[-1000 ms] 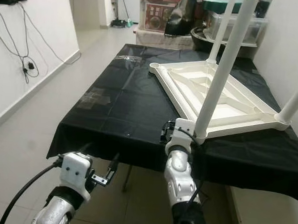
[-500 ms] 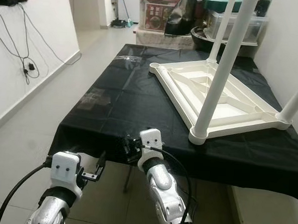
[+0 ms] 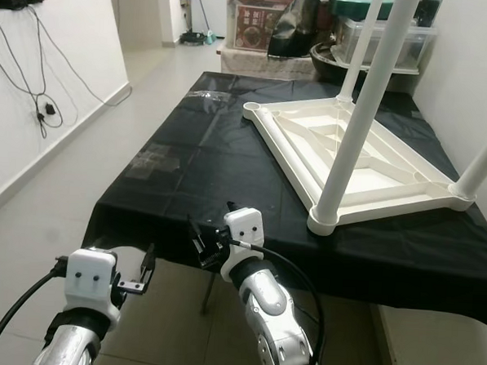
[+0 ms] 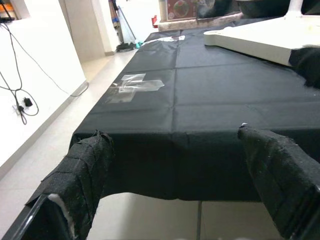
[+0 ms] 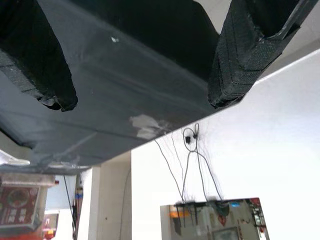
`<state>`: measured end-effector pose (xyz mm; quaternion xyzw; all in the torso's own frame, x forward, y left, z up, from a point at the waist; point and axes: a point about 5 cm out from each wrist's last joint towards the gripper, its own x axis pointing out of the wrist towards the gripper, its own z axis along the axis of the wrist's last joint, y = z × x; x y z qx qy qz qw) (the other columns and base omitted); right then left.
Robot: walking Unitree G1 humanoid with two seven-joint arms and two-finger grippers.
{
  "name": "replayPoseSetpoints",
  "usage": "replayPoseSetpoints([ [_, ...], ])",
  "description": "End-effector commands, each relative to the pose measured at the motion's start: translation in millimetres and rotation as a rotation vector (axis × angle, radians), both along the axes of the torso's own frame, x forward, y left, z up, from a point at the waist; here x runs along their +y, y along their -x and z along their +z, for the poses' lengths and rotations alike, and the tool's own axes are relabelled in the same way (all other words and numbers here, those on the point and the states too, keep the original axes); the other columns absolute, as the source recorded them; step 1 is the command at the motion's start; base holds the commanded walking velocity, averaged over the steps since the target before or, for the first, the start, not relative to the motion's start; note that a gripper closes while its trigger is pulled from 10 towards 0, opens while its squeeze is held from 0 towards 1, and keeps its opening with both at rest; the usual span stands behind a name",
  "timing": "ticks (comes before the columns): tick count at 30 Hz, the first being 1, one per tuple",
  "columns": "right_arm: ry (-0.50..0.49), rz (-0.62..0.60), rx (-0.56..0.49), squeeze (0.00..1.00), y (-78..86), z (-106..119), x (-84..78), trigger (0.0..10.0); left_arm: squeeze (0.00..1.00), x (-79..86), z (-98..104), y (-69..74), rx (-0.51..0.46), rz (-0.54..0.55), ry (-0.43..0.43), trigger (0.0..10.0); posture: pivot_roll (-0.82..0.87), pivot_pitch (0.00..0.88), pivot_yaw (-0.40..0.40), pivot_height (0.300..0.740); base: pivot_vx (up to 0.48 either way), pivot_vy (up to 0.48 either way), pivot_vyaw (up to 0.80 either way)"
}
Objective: Building children table
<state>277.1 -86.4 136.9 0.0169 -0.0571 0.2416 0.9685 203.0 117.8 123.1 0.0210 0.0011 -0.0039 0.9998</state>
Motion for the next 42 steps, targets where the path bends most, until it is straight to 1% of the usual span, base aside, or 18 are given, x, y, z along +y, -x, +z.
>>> replayPoseSetpoints([
  [1, 0.002, 0.012, 0.013, 0.00, 3.4, -3.3, 1.8, 10.0, 0.00, 0.9, -1.6, 1.6, 0.014, 0.014, -0.010, 10.0, 0.00, 0.000, 0.025, 0.740, 0.000, 0.000, 0.00],
  [6, 0.001, 0.028, 0.019, 0.00, 5.5, -5.1, 2.9, 10.0, 0.00, 0.9, -3.8, 1.1, 0.022, 0.019, -0.013, 10.0, 0.01, 0.000, 0.025, 0.740, 0.000, 0.000, 0.58],
  [7, 0.016, 0.032, 0.015, 0.00, 4.6, -6.3, 3.6, 10.0, 0.00, 2.3, -5.0, 0.5, 0.023, 0.030, -0.020, 10.0, 0.03, 0.000, 0.031, 0.740, 0.000, 0.000, 0.00],
  [12, 0.017, 0.043, 0.028, 0.00, 4.1, -8.4, 5.1, 10.0, 0.00, 4.1, -6.1, 0.2, 0.026, 0.046, -0.034, 10.0, 0.03, 0.000, 0.023, 0.740, 0.000, 0.000, 0.00],
  [15, 0.015, 0.023, 0.059, 0.00, 2.4, -11.1, 1.1, 10.0, 0.00, 3.5, -6.3, 0.1, 0.035, 0.056, -0.030, 10.0, 0.03, 0.000, 0.017, 0.740, 0.000, 0.000, 0.00],
  [20, 0.013, 0.000, 0.076, 0.00, 0.9, -12.2, -3.4, 10.0, 0.00, 0.9, -4.3, -0.6, 0.026, 0.041, -0.029, 10.0, 0.02, 0.000, 0.011, 0.740, 0.000, 0.000, 0.00],
  [29, 0.008, -0.013, 0.085, 0.00, 1.1, -14.0, -4.1, 10.0, 0.00, -0.2, -3.9, -0.5, 0.025, 0.028, -0.038, 10.0, 0.00, 0.000, 0.022, 0.740, 0.000, 0.000, 0.00],
  [42, 0.011, -0.007, 0.090, 0.00, -0.7, -15.3, -1.9, 10.0, 0.00, 0.4, -4.7, -0.8, 0.029, 0.021, -0.044, 10.0, 0.00, 0.000, 0.024, 0.740, 0.242, 0.000, 0.00],
])
